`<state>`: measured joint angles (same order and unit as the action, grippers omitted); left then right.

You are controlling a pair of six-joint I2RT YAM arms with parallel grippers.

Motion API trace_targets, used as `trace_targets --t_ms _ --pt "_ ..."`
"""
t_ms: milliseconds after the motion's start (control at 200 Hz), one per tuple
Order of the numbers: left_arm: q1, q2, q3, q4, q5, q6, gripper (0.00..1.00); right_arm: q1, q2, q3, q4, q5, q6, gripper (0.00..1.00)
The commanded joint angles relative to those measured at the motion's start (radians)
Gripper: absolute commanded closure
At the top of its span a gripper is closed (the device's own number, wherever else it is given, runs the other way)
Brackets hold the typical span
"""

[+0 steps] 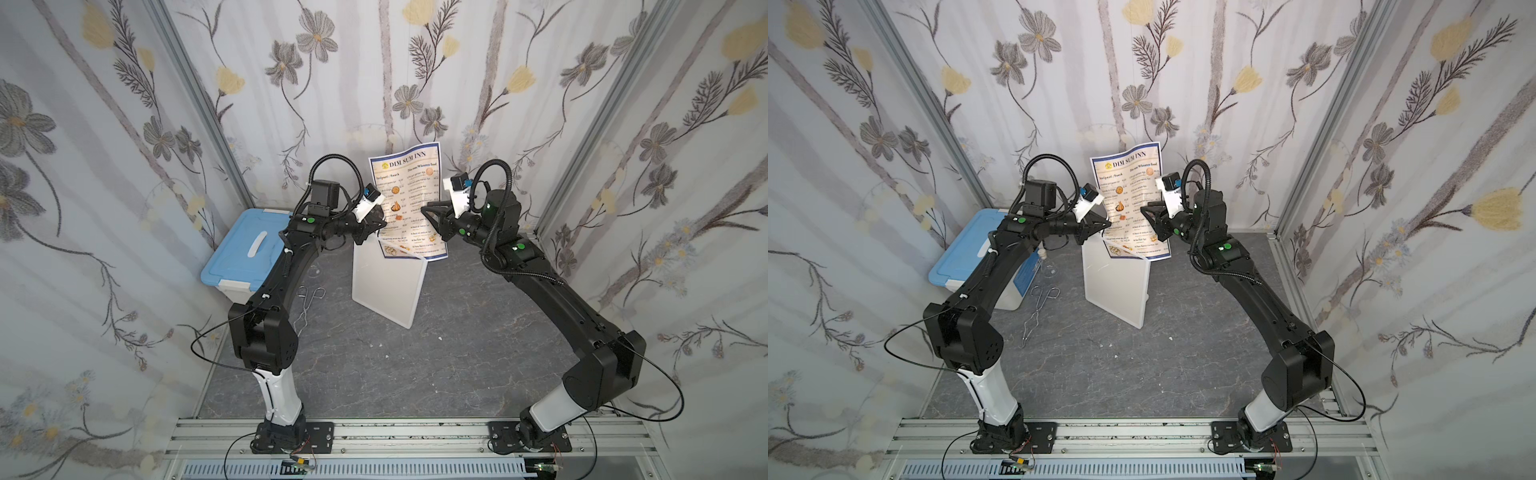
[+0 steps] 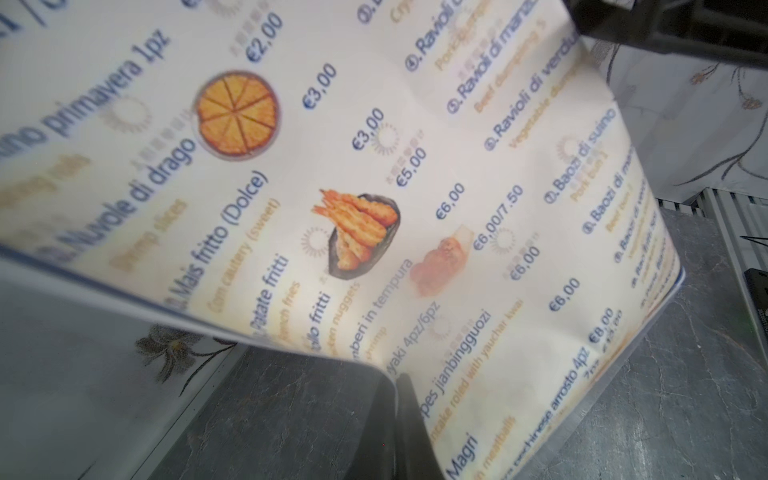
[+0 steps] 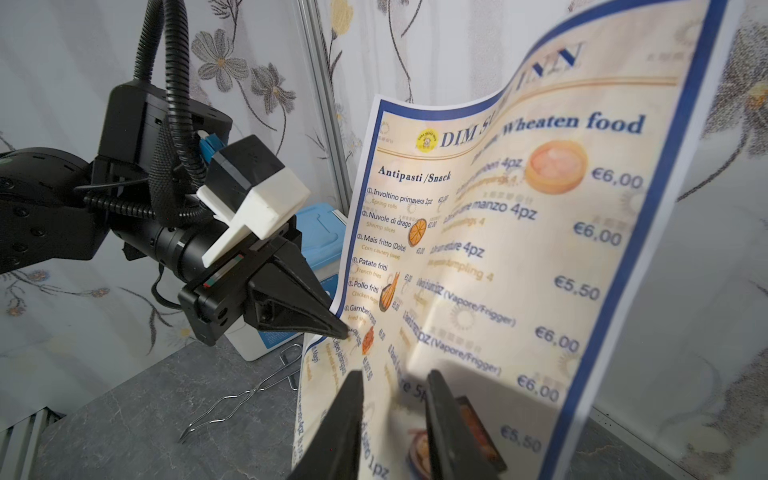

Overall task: Insert the menus into the narrow rack
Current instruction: Insert the menu into the narrow rack.

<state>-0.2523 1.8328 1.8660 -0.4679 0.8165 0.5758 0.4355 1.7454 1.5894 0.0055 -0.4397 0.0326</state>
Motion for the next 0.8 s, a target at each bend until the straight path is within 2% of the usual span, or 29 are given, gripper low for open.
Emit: trace_targets --t_ms 0,100,175,295,525,794 --pt "0.001 -0.018 -0.014 0.08 -0.02 0.05 1.0 -0.022 -0.022 0.002 -0.017 -0.04 -0.039 0.65" --pt "0.001 -0.022 -0.017 0.095 -0.021 0.055 1.0 -0.062 -0.035 0.0 -0.037 -0.082 -0.046 0.47" --pt "0.001 -0.028 -0.025 0.112 -0.022 0.056 1.0 -0.094 -0.035 0.006 -0.058 -0.114 -0.05 0.39" --pt "0.001 -0.04 -0.042 0.133 -0.024 0.059 1.0 -0.145 -0.01 0.03 -0.109 -0.174 -0.062 0.34" --pt "0.001 -0.05 -0.065 0.15 -0.02 0.056 1.0 -0.215 0.057 0.07 -0.149 -0.387 -0.073 0.28" --pt "0.002 -0.057 -0.068 0.158 -0.025 0.059 1.0 -0.216 0.214 0.313 -0.322 -0.477 -0.133 0.25"
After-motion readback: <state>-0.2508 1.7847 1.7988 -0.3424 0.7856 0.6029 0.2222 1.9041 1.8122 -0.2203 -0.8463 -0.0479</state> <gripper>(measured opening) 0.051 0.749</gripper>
